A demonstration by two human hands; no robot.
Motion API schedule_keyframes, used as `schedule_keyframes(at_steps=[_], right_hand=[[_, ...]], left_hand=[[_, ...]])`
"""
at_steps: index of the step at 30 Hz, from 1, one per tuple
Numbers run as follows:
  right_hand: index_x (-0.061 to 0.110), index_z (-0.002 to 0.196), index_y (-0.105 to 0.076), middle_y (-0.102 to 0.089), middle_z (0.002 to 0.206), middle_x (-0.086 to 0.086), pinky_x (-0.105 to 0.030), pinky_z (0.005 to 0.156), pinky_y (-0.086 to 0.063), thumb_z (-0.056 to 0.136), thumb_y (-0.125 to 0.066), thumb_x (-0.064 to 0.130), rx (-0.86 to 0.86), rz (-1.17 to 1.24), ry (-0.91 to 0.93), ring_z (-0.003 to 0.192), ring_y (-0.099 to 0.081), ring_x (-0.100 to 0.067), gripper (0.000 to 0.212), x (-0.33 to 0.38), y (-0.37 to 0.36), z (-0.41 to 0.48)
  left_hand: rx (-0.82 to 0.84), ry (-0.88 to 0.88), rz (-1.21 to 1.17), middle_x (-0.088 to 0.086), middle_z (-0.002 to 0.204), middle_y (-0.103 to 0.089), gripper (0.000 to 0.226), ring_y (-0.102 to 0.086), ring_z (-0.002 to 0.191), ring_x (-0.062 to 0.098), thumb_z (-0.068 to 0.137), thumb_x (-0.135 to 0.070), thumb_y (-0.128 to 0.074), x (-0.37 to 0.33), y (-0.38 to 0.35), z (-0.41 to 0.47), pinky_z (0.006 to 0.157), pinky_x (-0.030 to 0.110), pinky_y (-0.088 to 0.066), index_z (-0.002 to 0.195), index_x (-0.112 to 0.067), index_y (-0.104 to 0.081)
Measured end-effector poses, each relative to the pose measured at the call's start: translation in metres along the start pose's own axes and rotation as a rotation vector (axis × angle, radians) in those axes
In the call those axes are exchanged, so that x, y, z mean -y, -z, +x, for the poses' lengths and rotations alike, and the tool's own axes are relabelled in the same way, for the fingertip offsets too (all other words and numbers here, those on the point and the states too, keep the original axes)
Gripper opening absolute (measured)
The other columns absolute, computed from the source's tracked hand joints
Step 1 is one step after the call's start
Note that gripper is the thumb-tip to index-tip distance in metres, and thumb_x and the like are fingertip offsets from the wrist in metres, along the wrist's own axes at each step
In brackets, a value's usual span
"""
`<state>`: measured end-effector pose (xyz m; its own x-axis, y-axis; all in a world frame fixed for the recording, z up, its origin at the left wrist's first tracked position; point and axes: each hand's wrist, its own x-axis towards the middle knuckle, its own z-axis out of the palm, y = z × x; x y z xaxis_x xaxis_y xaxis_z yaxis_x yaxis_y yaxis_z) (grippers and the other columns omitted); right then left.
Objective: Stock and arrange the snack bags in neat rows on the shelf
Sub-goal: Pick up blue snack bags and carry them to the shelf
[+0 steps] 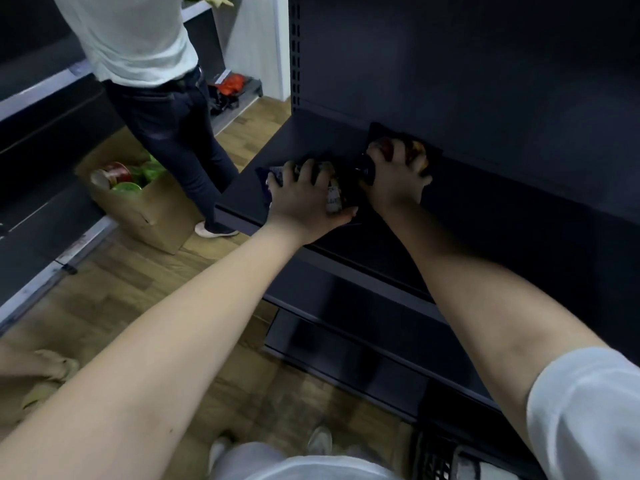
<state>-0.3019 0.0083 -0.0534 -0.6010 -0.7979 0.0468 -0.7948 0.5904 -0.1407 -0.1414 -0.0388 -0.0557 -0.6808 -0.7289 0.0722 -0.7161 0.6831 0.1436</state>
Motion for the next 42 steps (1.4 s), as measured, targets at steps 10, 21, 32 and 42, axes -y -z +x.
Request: schedule_keyframes(at_steps=[10, 21, 32, 42], right_hand=[[0.034, 0.139, -0.036, -0.022, 0.149, -0.005, -0.06, 0.093, -0.038, 0.092, -0.052, 0.043, -0.072, 0.042, 0.068, 0.126, -0.024, -0.045, 0.051, -0.019, 0.002, -0.008], [0.037, 0.137, -0.037, -0.026, 0.144, -0.002, -0.055, 0.089, -0.041, 0.086, -0.059, 0.05, -0.046, 0.019, 0.072, 0.125, -0.025, -0.041, 0.057, -0.025, 0.011, -0.042], [0.034, 0.128, -0.048, -0.034, 0.138, -0.004, -0.049, 0.089, -0.042, 0.084, -0.061, 0.046, -0.118, 0.171, 0.096, 0.12, -0.031, -0.038, 0.048, 0.007, 0.026, -0.07], [0.028, 0.127, -0.048, -0.028, 0.145, -0.008, -0.056, 0.098, -0.035, 0.084, -0.063, 0.035, -0.097, 0.197, 0.425, 0.13, -0.022, -0.041, 0.046, 0.154, 0.015, -0.11]], left_hand=[[-0.004, -0.011, -0.029, 0.005, 0.156, -0.015, 0.088, -0.011, 0.141, 0.039, 0.076, -0.079, -0.034, 0.001, 0.001, 0.015, 0.11, 0.064, -0.013, 0.146, -0.028, -0.018], [0.258, -0.046, -0.002, 0.003, 0.152, -0.013, 0.098, -0.01, 0.139, 0.041, 0.065, -0.076, -0.059, 0.006, 0.021, 0.018, 0.099, 0.066, -0.033, 0.143, -0.04, -0.01], [0.08, 0.04, -0.06, 0.012, 0.138, -0.032, 0.072, -0.028, 0.127, 0.04, 0.075, -0.05, -0.065, 0.038, 0.042, -0.021, 0.09, 0.049, -0.045, 0.136, -0.035, -0.032], [-0.093, 0.379, -0.063, 0.01, 0.129, -0.04, 0.069, -0.04, 0.116, 0.039, 0.07, -0.056, -0.064, 0.155, 0.07, -0.134, 0.089, 0.048, -0.045, 0.131, -0.039, -0.037]])
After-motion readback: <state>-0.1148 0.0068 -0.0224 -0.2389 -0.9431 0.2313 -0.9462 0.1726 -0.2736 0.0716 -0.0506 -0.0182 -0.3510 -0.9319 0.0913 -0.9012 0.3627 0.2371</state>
